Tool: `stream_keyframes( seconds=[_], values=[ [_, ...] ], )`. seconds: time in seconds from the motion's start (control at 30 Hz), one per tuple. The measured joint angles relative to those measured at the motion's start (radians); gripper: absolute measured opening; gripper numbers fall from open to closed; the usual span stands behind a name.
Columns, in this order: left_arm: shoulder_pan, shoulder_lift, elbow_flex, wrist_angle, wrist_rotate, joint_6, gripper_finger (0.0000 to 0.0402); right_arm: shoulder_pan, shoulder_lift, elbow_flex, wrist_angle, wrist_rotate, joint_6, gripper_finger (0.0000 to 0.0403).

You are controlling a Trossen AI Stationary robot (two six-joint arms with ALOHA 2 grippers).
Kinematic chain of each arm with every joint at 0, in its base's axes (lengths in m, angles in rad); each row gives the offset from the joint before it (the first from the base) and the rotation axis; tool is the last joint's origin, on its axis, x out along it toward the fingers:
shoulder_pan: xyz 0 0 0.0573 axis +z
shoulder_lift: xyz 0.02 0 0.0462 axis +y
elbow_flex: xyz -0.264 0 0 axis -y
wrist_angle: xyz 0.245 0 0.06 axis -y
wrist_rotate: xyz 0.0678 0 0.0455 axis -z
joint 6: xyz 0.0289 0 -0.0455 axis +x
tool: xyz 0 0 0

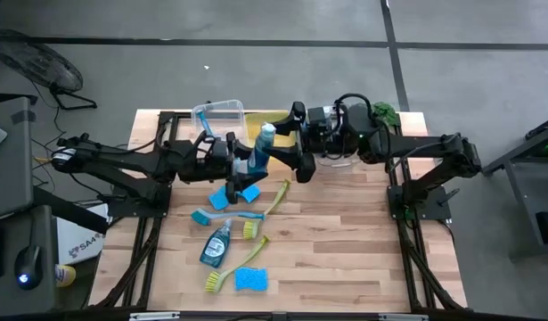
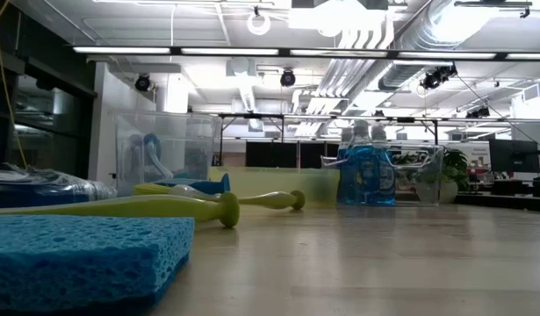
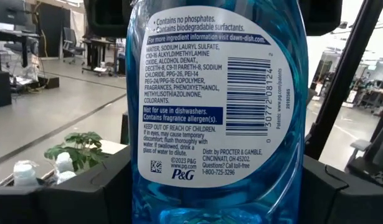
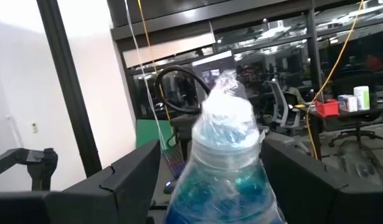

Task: Pick & Place Kitchen Sink Supplies
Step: Put the blue dishwasher liquid into the transparent bin

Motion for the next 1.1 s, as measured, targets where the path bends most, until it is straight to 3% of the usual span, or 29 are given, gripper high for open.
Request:
stream_keyframes(
  seconds=[0.67,1.1],
  values=[
    [0.0,0.08,0.001,0.094,0.028,-0.041,0.0283,0.0,0.0,0.0,-0.032,-0.081,-0.007,0.0268],
    [0.0,0.08,0.001,0.087,0.022,-0.054,0.0283,-0.001,-0.001,0.0,-0.025,-0.052,-0.027,0.0162]
  ],
)
